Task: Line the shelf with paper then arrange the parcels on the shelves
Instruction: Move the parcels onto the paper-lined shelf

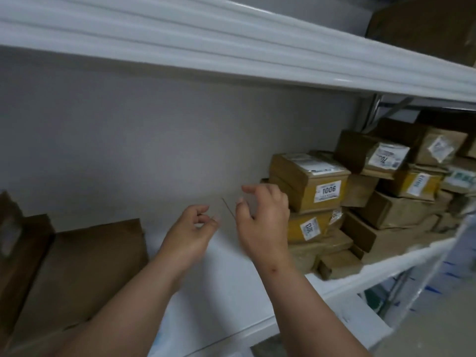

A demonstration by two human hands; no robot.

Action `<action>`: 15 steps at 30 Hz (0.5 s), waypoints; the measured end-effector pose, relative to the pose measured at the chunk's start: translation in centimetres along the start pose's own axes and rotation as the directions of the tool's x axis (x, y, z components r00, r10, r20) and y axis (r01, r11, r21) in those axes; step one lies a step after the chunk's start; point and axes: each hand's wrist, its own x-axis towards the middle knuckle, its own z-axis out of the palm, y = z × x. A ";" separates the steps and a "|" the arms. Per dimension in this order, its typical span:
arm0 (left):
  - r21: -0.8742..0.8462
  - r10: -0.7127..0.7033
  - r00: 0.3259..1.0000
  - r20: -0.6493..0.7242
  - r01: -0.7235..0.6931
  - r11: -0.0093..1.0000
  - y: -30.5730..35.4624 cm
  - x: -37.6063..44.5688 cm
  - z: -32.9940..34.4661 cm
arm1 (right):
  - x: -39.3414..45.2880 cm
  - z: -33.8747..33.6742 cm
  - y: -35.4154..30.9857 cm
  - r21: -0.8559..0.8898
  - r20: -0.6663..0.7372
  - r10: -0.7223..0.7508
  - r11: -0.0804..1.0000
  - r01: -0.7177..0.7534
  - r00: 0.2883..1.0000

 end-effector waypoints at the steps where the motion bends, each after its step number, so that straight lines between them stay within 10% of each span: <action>1: -0.019 -0.013 0.999 0.034 0.013 1.000 0.4 0.2 1.8 | 0.7 -1.5 1.0 -0.044 -0.087 -0.026 0.999 0.022 0.996; 6: -0.123 -0.094 0.981 0.167 0.115 0.986 2.2 1.0 9.1 | 4.0 -6.9 6.3 -0.197 -0.196 0.079 0.973 -0.118 0.978; 15: -0.247 -0.299 0.933 0.201 0.344 0.906 4.6 1.8 14.8 | 6.6 -8.8 10.5 -0.172 0.097 0.334 0.934 -0.314 0.938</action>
